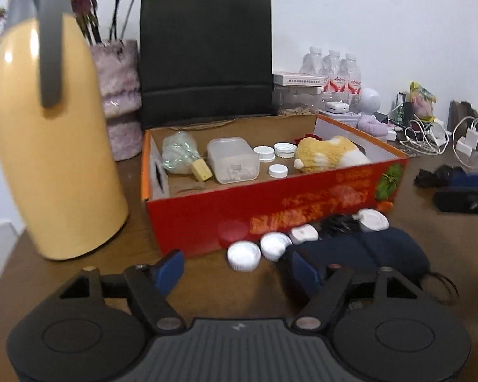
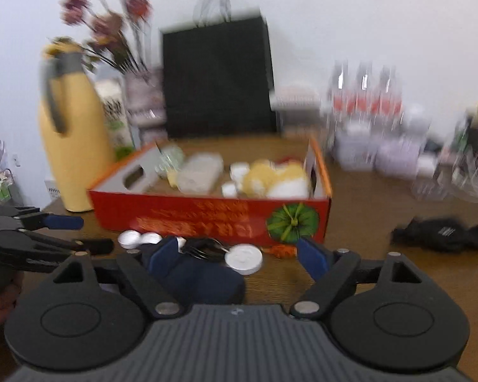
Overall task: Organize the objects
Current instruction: 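Grasp a white cap with the left gripper while the right gripper grasps another white cap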
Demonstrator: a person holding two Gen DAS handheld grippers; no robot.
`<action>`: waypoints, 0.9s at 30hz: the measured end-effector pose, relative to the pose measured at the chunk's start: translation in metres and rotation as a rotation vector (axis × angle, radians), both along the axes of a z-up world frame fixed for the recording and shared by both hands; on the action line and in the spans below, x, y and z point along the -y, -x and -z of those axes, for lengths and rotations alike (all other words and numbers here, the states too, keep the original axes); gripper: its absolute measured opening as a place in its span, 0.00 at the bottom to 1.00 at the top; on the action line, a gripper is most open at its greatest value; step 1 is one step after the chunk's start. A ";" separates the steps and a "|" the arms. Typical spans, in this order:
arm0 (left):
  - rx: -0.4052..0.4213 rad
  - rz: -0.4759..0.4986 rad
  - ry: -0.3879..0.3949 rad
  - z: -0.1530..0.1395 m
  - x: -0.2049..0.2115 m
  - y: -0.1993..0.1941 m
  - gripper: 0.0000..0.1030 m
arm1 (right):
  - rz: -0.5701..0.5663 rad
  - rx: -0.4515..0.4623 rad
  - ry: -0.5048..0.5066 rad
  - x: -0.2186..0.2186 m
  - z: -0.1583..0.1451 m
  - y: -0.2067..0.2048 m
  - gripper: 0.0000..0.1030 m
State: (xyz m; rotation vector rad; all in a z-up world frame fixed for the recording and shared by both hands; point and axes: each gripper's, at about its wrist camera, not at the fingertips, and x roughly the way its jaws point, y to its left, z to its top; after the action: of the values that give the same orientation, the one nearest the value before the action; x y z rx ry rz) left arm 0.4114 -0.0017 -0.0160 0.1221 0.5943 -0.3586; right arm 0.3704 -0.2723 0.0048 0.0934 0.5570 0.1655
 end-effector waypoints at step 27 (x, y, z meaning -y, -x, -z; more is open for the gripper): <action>-0.023 -0.240 0.124 -0.020 -0.025 0.191 0.26 | -0.022 0.094 -0.033 -0.002 0.001 0.155 0.39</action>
State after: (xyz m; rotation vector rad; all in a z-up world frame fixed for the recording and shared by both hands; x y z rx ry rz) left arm 0.2206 0.0237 0.0040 -0.0728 0.6008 -0.1632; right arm 0.2153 -0.2706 0.0034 0.1109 0.4615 0.1997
